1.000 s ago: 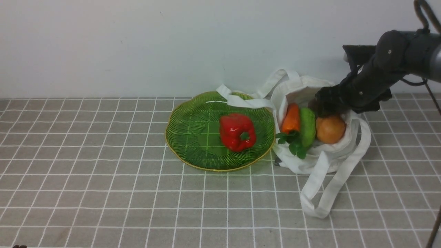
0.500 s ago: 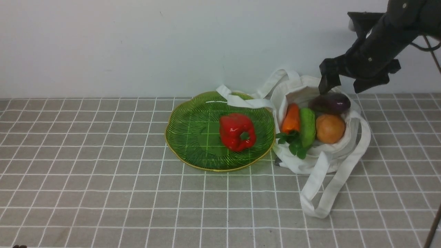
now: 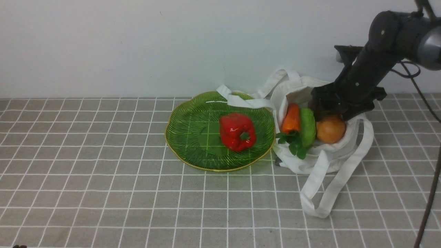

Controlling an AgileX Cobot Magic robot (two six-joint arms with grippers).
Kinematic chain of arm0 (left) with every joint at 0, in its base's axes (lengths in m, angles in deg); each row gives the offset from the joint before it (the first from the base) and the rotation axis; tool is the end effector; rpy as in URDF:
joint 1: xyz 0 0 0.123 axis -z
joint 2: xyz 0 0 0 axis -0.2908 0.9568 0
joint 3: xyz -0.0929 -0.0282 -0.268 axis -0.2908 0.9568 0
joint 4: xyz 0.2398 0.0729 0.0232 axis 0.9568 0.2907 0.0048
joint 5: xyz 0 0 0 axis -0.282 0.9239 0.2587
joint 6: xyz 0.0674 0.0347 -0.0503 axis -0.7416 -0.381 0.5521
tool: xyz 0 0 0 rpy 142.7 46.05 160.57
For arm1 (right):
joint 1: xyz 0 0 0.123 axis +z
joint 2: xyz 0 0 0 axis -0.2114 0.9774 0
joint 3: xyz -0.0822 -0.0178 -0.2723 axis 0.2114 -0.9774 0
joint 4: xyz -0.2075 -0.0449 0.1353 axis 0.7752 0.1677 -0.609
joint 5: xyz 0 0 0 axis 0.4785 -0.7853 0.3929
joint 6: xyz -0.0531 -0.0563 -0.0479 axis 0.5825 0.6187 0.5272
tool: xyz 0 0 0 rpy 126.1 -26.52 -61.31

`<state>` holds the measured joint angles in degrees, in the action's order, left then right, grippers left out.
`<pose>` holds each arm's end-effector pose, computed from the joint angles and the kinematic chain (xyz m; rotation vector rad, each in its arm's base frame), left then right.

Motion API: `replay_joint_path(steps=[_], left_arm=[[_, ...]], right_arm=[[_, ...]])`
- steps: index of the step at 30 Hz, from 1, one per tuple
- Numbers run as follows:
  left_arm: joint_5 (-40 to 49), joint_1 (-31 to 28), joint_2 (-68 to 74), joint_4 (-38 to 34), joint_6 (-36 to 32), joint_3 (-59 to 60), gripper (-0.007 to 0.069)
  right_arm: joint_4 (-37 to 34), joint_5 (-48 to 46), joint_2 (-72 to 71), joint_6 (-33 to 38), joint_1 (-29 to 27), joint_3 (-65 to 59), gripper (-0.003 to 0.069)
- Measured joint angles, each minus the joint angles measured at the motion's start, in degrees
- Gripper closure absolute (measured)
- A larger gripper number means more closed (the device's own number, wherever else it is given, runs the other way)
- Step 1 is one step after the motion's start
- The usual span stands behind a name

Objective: Take vegetables from bag on grey coffee tablecloth place on plate.
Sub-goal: 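Reach into the white cloth bag and grasp a vegetable inside with the right gripper, then take the eggplant out of the bag and place it on the plate with the right gripper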

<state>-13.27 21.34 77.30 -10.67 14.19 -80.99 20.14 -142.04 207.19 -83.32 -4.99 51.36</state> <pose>0.0524 -0.0014 0.1701 0.0871 1.8802 -0.0023 0.4605 0.0721 0.2020 -0.1701 2.9407 0.2454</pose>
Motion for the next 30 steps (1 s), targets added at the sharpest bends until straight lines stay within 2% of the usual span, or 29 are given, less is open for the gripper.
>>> replay_joint_path(steps=[4, 5, 6, 12, 20, 25, 30], left_arm=[[0.0, 0.0, 0.0, 0.0, 0.0, 0.0, 0.0629], [0.0, 0.0, 0.0, 0.0, 0.0, 0.0, 0.0629], [0.0, 0.0, 0.0, 0.0, 0.0, 0.0, 0.0629], [0.0, 0.0, 0.0, 0.0, 0.0, 0.0, 0.0629], [0.0, 0.0, 0.0, 0.0, 0.0, 0.0, 0.0629], [0.0, 0.0, 0.0, 0.0, 0.0, 0.0, 0.0629], [0.0, 0.0, 0.0, 0.0, 0.0, 0.0, 0.0629]], right_arm=[[1.3, 0.0, 0.0, 0.0, 0.0, 0.47, 0.0228], [2.3, -0.19, 0.0, 0.02, 0.0, 0.73, 0.0281], [2.63, -0.44, 0.0, 0.02, 0.0, 0.89, 0.0295], [3.85, -3.63, -0.79, 0.27, 0.0, 1.64, 0.0295], [-1.58, -5.73, -6.68, 2.04, 0.73, 1.74, 0.0295], [-10.56, -5.9, -9.14, 4.07, 6.95, 2.23, 0.0295], [-9.65, -0.63, -5.77, 5.14, 14.89, 2.23, 0.0295]])
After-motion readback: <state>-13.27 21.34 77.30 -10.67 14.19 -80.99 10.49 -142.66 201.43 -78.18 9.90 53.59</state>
